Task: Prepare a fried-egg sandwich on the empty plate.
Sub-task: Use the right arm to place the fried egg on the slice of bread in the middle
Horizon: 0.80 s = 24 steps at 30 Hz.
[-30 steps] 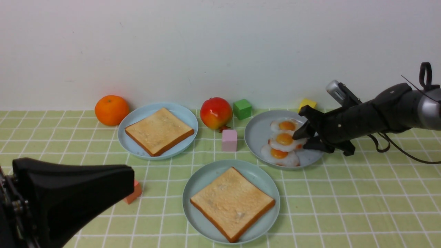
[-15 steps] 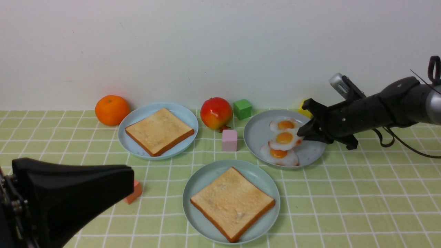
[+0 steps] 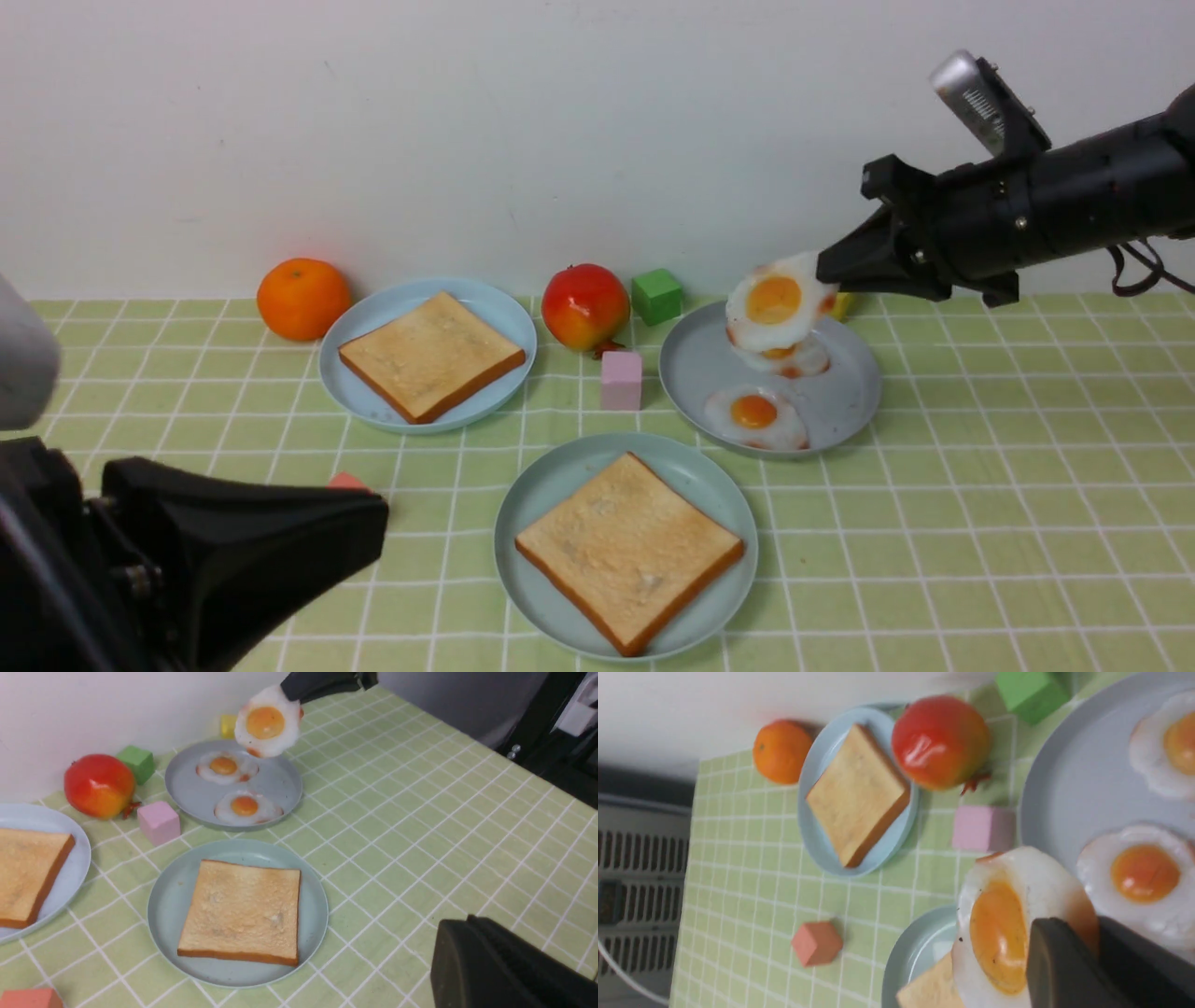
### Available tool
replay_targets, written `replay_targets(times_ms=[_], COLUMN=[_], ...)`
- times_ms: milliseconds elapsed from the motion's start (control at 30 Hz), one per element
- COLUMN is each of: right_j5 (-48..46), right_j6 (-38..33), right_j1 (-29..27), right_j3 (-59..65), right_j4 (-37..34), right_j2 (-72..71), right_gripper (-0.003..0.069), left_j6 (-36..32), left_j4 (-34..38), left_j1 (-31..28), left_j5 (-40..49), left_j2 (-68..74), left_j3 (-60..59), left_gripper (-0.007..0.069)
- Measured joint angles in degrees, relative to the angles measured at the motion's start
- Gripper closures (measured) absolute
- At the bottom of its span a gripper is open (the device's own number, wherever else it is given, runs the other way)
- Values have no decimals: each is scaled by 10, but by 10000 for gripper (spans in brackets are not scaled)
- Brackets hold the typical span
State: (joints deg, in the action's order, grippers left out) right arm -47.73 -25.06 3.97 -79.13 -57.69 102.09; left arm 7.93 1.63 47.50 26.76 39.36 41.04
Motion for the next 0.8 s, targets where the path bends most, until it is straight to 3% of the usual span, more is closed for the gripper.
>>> replay_targets(times_ms=[167, 200, 367, 800], right_j5=[17, 39, 106, 185], right_j6=[-7, -21, -47, -49], right_j1=[83, 123, 195, 211], right_j3=[97, 122, 144, 144], right_j4=[-9, -27, -78, -105], right_j2=[-41, -42, -25, 65], right_gripper=[573, 573, 573, 573], left_j6=[0, 0, 0, 0], left_j4=[-8, -12, -16, -16], left_j1=[0, 0, 0, 0], left_j5=[0, -1, -2, 13], left_j2=[28, 35, 40, 40], left_j3=[0, 0, 0, 0], left_gripper=[627, 627, 627, 627])
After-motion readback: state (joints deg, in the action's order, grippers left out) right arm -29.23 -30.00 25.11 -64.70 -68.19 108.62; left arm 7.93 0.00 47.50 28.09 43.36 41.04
